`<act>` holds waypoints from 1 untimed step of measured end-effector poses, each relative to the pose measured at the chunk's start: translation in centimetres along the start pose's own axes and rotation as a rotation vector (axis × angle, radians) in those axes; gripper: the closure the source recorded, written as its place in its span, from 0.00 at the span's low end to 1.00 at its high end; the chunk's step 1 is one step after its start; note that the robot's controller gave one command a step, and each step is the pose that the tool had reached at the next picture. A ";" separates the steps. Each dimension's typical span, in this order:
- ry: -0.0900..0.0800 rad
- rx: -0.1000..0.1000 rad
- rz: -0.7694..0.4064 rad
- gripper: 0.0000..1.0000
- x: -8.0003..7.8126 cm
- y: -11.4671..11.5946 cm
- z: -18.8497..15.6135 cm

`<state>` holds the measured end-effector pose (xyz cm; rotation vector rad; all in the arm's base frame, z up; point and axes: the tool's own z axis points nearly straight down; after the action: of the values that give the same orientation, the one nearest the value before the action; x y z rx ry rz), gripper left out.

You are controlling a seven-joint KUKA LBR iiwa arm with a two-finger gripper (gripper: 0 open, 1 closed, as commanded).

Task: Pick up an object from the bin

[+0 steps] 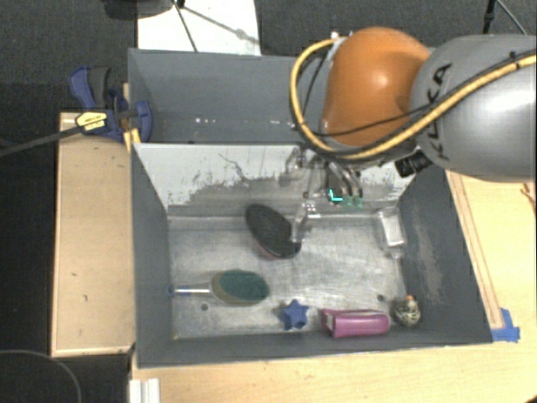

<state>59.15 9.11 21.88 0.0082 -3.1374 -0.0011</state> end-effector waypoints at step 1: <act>-0.037 -0.003 -0.113 0.00 1.4 0.2 12.6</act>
Offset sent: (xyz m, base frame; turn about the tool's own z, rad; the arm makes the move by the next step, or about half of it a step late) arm -0.0226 0.0009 -0.1328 -0.1155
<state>57.73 9.30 9.32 0.1870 -3.1693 -0.0068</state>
